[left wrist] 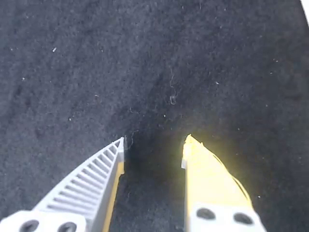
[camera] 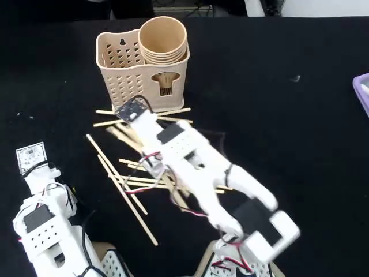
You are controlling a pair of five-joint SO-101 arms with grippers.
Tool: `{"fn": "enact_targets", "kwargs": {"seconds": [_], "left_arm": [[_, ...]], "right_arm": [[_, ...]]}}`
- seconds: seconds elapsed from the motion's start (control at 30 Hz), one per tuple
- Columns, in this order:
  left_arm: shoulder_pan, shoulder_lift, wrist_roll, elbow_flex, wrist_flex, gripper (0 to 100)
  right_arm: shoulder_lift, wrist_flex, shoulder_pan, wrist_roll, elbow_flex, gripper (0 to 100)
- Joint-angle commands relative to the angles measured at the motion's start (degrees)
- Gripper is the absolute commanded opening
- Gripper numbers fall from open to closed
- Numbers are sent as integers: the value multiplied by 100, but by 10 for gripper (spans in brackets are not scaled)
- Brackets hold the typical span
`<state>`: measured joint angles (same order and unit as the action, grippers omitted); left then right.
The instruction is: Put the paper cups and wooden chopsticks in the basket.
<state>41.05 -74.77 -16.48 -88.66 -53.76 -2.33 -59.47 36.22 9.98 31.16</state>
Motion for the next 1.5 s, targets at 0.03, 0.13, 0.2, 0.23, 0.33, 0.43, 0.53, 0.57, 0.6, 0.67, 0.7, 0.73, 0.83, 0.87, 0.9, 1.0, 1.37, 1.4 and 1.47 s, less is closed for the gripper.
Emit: {"fn": "enact_targets", "kwargs": {"seconds": [0.03,0.13,0.2,0.23,0.33,0.43,0.53,0.57,0.6,0.67,0.7,0.73,0.83,0.87,0.9,1.0,1.37,1.4,1.47], "left_arm": [[-48,-62,44,40,26,202],[-48,-62,44,40,26,202],[-48,-62,44,40,26,202],[-48,-62,44,40,26,202],[-48,-62,44,40,26,202],[-48,-62,44,40,26,202],[-48,-62,44,40,26,202],[-48,-62,44,40,26,202],[-48,-62,35,40,26,202],[-48,-62,35,40,26,202],[-48,-62,35,40,26,202],[-48,-62,35,40,26,202],[-48,-62,35,40,26,202],[-48,-62,35,40,26,202],[-48,-62,35,40,26,202],[-48,-62,35,40,26,202],[-48,-62,35,31,26,202],[-48,-62,35,22,26,202],[-48,-62,35,13,26,202]], "right_arm": [[-1191,-325,-510,809,673,11],[-1499,-167,-967,1248,1244,11],[-1640,0,-1160,1407,1516,11],[-1675,44,-1222,1451,1604,11],[-1807,44,-1257,1459,1692,11],[-1807,-79,-1257,1459,1692,15],[-1701,-88,-1257,1459,1701,22],[-1648,-70,-1257,1459,1701,41],[-1587,-62,-1257,1459,1701,68],[-1437,26,-1231,1459,1692,116],[-1358,97,-1231,1459,1701,126],[-1279,167,-1240,1459,1701,126],[-1033,360,-1257,1459,1692,115],[-980,413,-1257,1459,1692,87],[-963,466,-1257,1459,1692,46],[-1015,457,-1257,1451,1692,18],[-1262,862,-1222,1424,2035,16],[-1226,958,-1222,1442,2105,16],[-1147,1029,-1222,1451,2211,24]]}}
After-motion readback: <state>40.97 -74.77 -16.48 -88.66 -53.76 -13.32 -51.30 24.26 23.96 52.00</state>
